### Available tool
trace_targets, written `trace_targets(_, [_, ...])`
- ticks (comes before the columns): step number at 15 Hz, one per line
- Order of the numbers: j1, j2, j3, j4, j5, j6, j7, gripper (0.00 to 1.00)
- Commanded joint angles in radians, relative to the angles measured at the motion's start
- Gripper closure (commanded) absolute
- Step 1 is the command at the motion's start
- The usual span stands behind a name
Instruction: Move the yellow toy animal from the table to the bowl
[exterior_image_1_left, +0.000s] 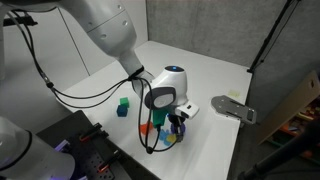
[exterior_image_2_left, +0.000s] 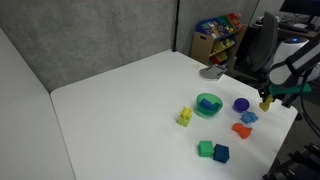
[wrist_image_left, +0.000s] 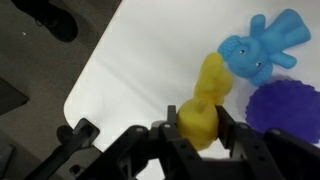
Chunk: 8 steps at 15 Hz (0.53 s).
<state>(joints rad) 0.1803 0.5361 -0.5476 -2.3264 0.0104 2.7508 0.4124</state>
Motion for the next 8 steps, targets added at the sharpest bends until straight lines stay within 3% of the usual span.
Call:
trace_targets(1, [-0.01,-0.065,0.034,0.068,-0.036,-0.107,0.074,0.84])
trace_targets(8, [-0.012,-0.021,0.179,0.282,-0.038,-0.228,0.215,0.84])
